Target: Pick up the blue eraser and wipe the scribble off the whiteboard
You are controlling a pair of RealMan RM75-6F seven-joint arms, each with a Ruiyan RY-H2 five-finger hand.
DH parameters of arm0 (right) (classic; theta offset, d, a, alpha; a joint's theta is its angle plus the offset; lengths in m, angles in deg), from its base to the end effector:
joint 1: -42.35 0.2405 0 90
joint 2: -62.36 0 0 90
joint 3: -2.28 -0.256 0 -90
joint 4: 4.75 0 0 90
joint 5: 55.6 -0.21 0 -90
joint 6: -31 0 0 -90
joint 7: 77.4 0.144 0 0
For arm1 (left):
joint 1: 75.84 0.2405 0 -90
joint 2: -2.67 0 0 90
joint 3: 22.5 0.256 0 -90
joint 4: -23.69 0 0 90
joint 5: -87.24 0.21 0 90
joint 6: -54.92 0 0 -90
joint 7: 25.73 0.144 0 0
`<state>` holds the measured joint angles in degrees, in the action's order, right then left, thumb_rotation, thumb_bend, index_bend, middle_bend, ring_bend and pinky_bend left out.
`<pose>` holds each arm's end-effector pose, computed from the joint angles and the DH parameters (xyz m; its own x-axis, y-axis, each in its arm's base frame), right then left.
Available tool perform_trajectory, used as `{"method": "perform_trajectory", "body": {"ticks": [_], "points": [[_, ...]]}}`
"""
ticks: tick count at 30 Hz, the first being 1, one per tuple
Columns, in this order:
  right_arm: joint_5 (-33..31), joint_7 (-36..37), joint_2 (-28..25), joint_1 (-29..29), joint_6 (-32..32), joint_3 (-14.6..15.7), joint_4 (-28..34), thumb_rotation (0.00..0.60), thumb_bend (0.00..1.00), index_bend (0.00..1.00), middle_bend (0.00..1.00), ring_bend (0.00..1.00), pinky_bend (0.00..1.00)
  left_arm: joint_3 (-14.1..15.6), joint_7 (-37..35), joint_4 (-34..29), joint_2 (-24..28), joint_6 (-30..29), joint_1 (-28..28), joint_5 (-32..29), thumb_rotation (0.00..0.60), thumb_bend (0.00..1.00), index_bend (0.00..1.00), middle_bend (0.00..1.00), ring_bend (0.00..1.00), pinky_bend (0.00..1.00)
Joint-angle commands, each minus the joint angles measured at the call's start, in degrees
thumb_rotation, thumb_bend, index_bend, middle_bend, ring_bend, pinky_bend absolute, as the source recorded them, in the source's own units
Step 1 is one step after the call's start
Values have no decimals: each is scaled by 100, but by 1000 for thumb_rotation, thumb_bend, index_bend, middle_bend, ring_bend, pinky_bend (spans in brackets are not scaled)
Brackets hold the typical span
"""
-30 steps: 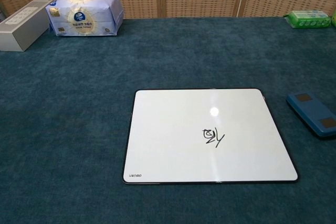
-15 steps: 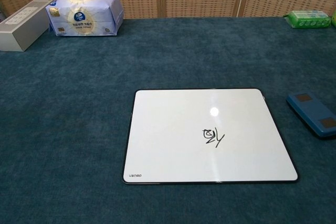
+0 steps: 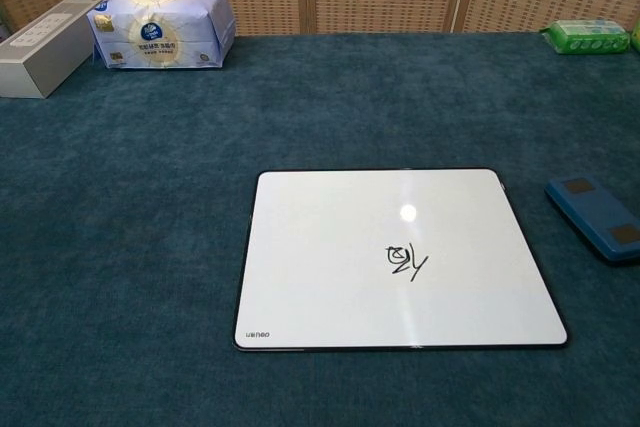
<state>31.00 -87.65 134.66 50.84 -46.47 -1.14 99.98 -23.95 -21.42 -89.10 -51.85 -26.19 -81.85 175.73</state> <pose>-0.2364 -0.1911 0.0862 0.2401 -0.1313 0.9618 -0.9661 -0.1292 0.2235 -0.2441 0.1741 0.1663 0.3001 0.1014 0.9485 0.9521 -0.0936 -0.2913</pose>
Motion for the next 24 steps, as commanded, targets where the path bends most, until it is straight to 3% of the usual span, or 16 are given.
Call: {"method": "perform_trajectory", "body": {"ticks": [1, 17, 24], "points": [[-250, -474, 398, 219, 276, -82, 35, 600, 236, 203, 142, 0, 0, 31, -95, -27, 75, -4, -7, 58, 600, 428, 341, 294, 225, 85], [-1214, -1433, 1388, 730, 648, -475, -184, 600, 216, 119, 80, 0, 27, 143, -353, 22, 179, 71, -12, 63, 600, 428, 341, 293, 225, 85], [-1505, -1770, 1744, 874, 653, -473, -544, 600, 214, 85, 53, 0, 32, 160, -412, 50, 182, 146, -60, 40, 600, 427, 341, 293, 225, 85]]}}
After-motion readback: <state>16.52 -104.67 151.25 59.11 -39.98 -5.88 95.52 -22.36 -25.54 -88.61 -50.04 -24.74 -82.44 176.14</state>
